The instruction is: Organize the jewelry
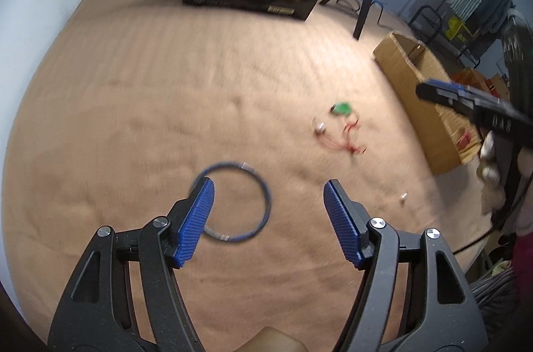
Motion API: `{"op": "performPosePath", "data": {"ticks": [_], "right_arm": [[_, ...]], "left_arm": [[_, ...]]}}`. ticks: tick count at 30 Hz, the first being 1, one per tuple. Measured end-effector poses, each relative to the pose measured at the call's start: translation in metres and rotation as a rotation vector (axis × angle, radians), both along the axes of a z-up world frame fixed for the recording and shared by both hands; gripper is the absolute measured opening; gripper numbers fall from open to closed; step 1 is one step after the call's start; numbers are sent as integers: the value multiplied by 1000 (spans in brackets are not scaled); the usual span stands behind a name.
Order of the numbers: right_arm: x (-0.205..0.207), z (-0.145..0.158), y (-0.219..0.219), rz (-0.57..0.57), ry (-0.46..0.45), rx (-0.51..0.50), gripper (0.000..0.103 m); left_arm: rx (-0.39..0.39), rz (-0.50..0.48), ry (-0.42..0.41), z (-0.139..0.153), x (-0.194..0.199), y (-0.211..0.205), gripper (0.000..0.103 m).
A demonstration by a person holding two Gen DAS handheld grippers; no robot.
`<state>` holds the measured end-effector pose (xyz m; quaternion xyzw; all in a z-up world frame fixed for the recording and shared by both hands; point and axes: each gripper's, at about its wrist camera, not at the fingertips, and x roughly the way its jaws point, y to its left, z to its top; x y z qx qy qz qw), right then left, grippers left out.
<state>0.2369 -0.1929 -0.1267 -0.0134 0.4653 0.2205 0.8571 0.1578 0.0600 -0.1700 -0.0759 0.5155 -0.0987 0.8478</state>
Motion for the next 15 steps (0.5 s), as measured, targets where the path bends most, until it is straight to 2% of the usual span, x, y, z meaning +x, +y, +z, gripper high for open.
{"op": "performPosePath", "data": {"ticks": [6,12,13,15], "right_arm": [[5,-13,21,36,18,-32,68],[12,-26,34,47,44,-44,68],[13,-27,35,59,90,-66,68],[15,-32,38,59,105,-68,68]], "left_arm": [[50,5,26,-24,-16,-2,70],[102,51,48,-38,-11,-1,74],[99,56,55,-40,-10,-2,75],[106,58,67,-44,-6,-3,75]]}}
